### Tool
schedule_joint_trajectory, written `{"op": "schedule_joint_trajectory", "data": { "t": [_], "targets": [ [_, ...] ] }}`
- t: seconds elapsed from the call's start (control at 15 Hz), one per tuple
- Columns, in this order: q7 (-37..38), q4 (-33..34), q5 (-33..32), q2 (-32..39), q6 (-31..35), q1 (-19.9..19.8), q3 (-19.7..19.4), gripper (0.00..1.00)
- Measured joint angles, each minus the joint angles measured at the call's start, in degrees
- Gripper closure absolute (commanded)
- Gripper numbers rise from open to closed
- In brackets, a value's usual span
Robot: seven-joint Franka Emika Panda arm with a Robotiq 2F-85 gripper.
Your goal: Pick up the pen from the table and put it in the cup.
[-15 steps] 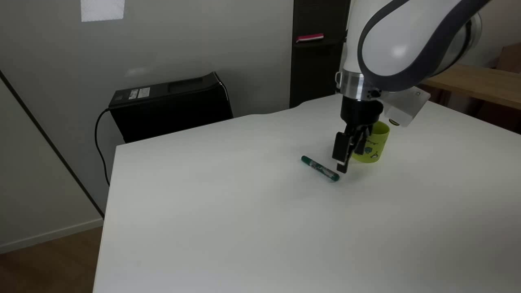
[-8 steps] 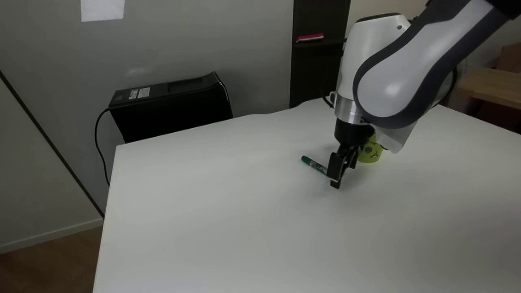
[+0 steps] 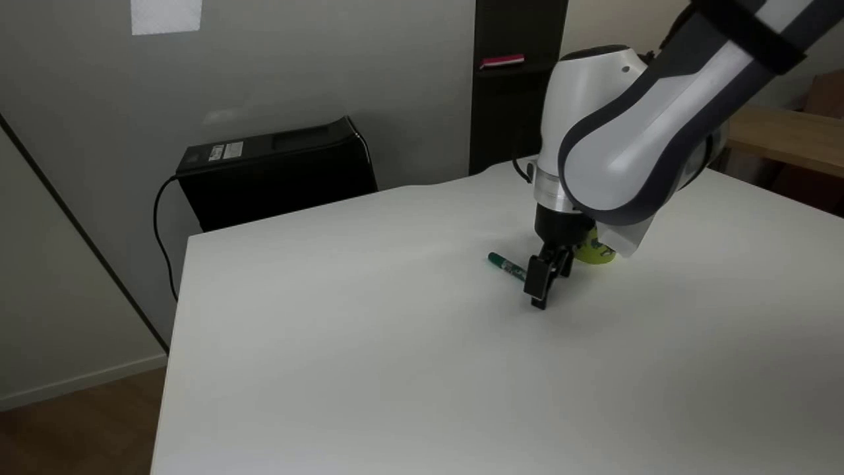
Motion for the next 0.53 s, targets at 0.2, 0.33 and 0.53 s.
{"op": "schedule_joint_trajectory", "data": {
  "t": [0.2, 0.33, 0.53],
  "targets": [
    [0.5, 3.1, -0.6, 1.2, -1.9, 0.5, -1.1, 0.00],
    [0.8, 5.3, -0.6, 2.1, -3.4, 0.7, -1.6, 0.00],
    [1.6, 8.3, -0.7, 3.4, -6.0, 1.3, -2.0, 0.19]
  ]
}}
